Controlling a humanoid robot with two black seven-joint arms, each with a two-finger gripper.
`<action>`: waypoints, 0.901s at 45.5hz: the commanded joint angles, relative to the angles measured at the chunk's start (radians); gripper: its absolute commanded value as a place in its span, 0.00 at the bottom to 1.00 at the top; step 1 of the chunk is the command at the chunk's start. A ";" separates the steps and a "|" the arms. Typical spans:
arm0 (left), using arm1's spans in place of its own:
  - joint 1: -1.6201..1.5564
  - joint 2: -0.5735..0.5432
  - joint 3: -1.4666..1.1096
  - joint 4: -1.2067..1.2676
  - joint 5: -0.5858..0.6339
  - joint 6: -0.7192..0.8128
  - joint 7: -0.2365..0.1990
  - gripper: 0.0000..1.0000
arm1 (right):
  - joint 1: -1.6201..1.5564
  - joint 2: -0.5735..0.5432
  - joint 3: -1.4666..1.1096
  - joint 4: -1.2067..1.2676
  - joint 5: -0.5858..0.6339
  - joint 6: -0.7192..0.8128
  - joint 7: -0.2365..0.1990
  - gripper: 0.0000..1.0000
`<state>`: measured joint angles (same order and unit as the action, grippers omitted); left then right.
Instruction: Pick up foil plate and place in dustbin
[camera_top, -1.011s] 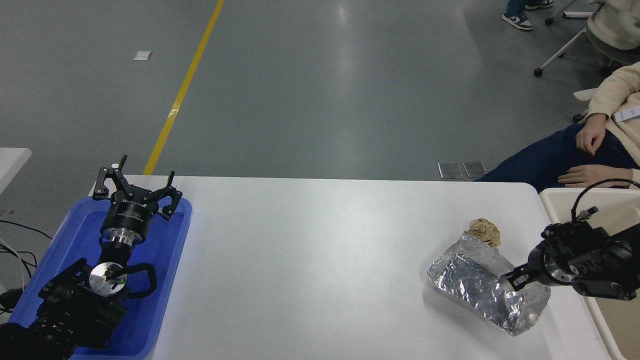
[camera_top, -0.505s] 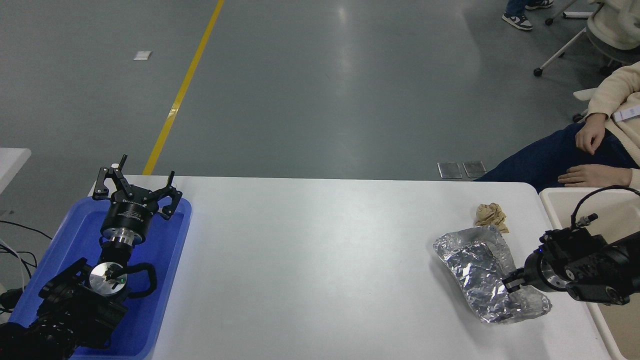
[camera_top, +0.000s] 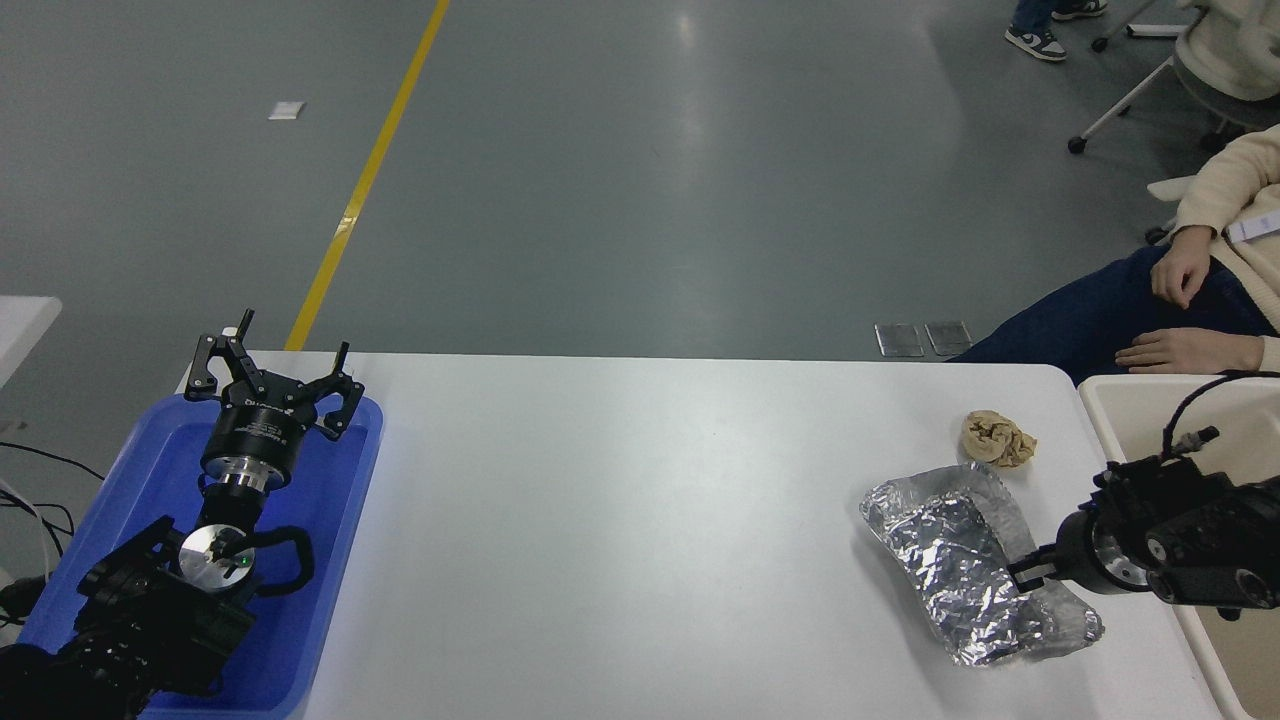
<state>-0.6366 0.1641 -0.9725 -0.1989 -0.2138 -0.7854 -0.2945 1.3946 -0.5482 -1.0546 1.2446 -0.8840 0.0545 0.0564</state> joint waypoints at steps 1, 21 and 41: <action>0.000 0.000 0.000 0.001 0.001 0.000 0.000 1.00 | 0.193 -0.039 -0.064 0.173 0.065 0.181 0.002 0.00; 0.002 0.000 0.000 -0.001 0.001 0.000 0.000 1.00 | 0.655 -0.059 -0.065 0.176 0.367 0.731 0.002 0.00; 0.000 0.000 0.000 -0.001 0.001 0.000 0.000 1.00 | 0.969 -0.065 -0.176 0.180 0.485 0.731 0.000 0.00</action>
<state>-0.6355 0.1639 -0.9725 -0.1990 -0.2132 -0.7854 -0.2934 2.1879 -0.6131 -1.1638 1.4200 -0.4716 0.7672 0.0573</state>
